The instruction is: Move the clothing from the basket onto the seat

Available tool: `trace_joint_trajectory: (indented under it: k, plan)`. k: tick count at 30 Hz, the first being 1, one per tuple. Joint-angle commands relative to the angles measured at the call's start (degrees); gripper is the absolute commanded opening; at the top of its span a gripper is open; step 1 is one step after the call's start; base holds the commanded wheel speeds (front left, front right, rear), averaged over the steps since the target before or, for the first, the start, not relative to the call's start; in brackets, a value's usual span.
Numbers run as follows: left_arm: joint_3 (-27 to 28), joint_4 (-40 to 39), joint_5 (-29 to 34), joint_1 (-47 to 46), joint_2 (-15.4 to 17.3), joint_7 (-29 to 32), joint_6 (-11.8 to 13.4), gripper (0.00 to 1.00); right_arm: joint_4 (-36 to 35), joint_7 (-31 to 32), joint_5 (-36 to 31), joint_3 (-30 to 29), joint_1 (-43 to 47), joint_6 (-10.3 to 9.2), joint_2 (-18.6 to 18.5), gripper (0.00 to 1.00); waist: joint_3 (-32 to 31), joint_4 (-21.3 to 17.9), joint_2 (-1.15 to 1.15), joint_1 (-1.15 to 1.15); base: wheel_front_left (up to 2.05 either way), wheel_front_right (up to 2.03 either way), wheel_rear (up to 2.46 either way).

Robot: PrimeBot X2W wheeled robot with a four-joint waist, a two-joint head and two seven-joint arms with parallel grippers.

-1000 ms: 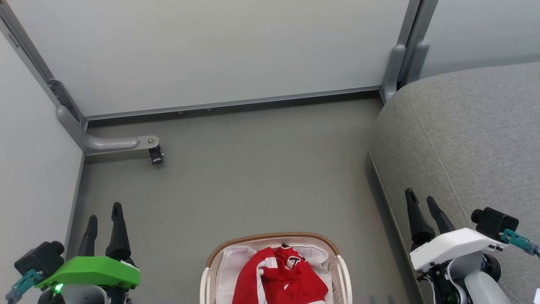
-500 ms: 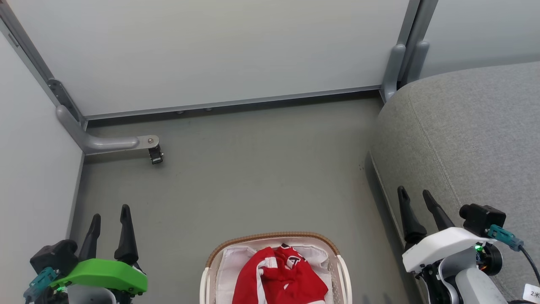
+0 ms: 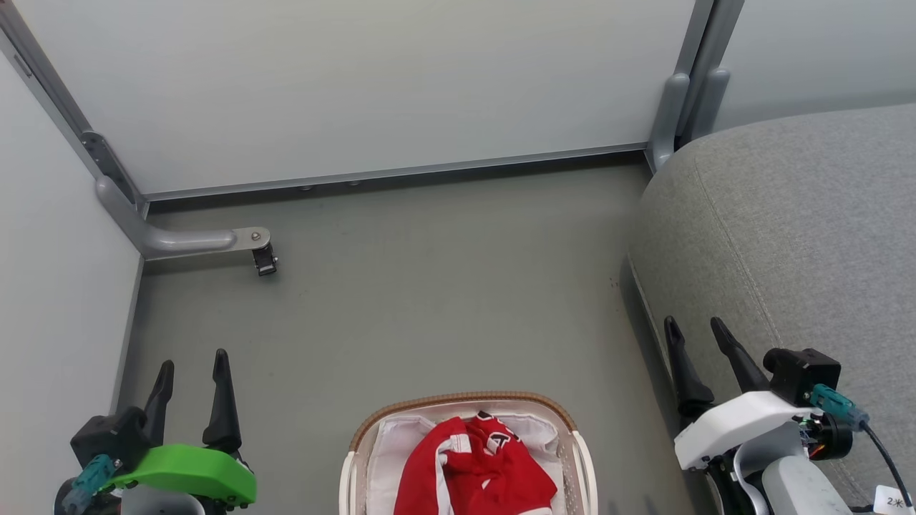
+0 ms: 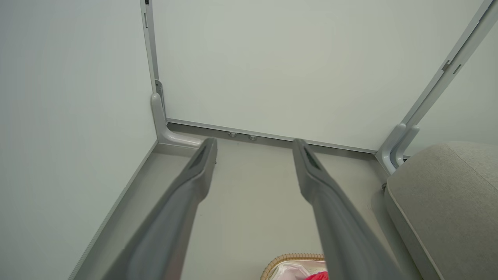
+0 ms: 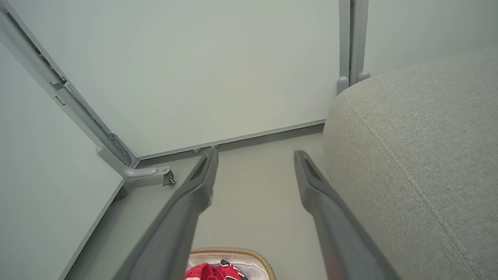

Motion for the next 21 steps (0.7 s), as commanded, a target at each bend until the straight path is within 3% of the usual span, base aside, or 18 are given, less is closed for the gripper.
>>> trace_joint_trajectory:
  k: [1, 15, 21]
  plan:
    - [0.2, -0.4, 1.5, 0.1, 0.3, -0.6, -0.2, 1.00, -0.4, -0.6, -1.5, 0.1, 0.1, 0.02, -0.2, 1.00, 0.0, 0.0, 0.00, 0.00, 0.00, 0.00, 0.00]
    - [-0.1, 1.1, 7.8, 0.9, 0.3, -2.3, -0.2, 1.00, 0.6, -2.3, -8.0, 0.1, 0.2, 0.02, 0.1, 1.00, 0.5, 0.1, 0.00, 0.00, 0.00, 0.00, 0.00]
    - [-2.0, 1.5, 9.4, -0.6, 0.9, -2.9, -0.2, 1.00, -0.3, -2.9, -10.9, 0.0, -1.7, 0.02, 0.2, 1.00, 4.0, -0.3, 0.00, 0.00, 0.00, 0.00, 0.00]
